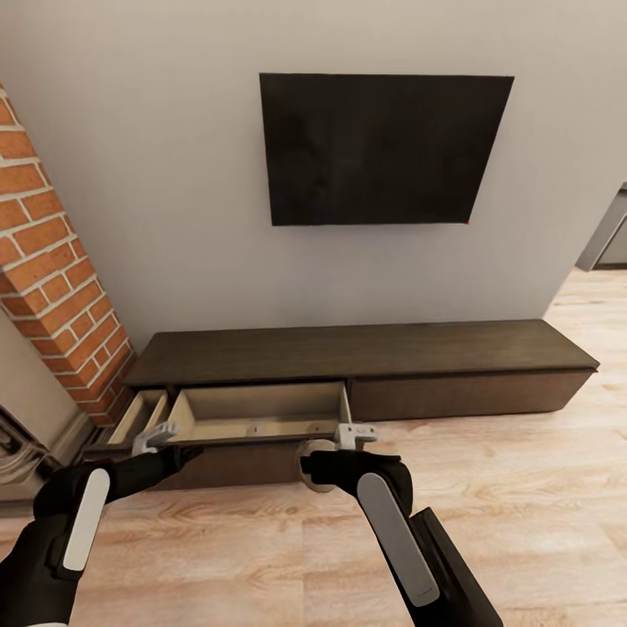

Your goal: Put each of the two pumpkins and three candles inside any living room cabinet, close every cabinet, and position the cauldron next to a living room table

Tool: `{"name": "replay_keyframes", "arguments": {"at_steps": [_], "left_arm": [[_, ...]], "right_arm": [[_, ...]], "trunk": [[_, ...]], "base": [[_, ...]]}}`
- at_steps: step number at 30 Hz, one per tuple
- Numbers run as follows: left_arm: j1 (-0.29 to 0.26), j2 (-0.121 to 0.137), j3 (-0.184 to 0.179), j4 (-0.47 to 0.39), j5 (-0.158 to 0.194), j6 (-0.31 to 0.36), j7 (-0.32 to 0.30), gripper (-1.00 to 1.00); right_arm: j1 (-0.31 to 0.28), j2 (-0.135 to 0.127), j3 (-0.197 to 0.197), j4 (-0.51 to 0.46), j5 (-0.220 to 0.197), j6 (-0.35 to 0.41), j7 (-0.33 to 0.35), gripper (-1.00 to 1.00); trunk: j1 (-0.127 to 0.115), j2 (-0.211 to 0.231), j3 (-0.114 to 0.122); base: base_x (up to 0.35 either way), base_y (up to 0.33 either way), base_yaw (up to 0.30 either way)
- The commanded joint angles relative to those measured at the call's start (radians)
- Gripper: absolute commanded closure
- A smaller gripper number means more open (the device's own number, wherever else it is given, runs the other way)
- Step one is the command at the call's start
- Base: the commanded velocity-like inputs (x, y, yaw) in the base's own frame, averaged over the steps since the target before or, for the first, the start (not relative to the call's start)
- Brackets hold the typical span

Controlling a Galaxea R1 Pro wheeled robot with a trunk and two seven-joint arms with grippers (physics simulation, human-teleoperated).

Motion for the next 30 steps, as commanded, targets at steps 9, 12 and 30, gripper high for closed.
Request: {"name": "replay_keyframes", "arguments": {"at_steps": [9, 12, 30], "left_arm": [[0.005, -0.003, -0.009, -0.001, 0.001, 0.000, -0.008, -1.00], [0.005, -0.004, -0.009, -0.001, 0.001, 0.000, -0.008, -1.00], [0.005, -0.005, -0.009, 0.000, 0.001, 0.000, -0.008, -1.00]], "right_arm": [[0.002, -0.003, 0.000, 0.001, -0.002, -0.058, 0.002, 1.00], [0.002, -0.002, 0.004, 0.001, -0.002, -0.061, 0.002, 1.00], [0.002, -0.001, 0.011, 0.002, -0.004, -0.062, 0.003, 1.00]], "trunk": [[0.000, 0.000, 0.000], [0.000, 0.000, 0.000], [0.000, 0.000, 0.000]], "base": [[0.104, -0.028, 0.000], [0.165, -0.094, 0.000], [0.096, -0.019, 0.000]]}}
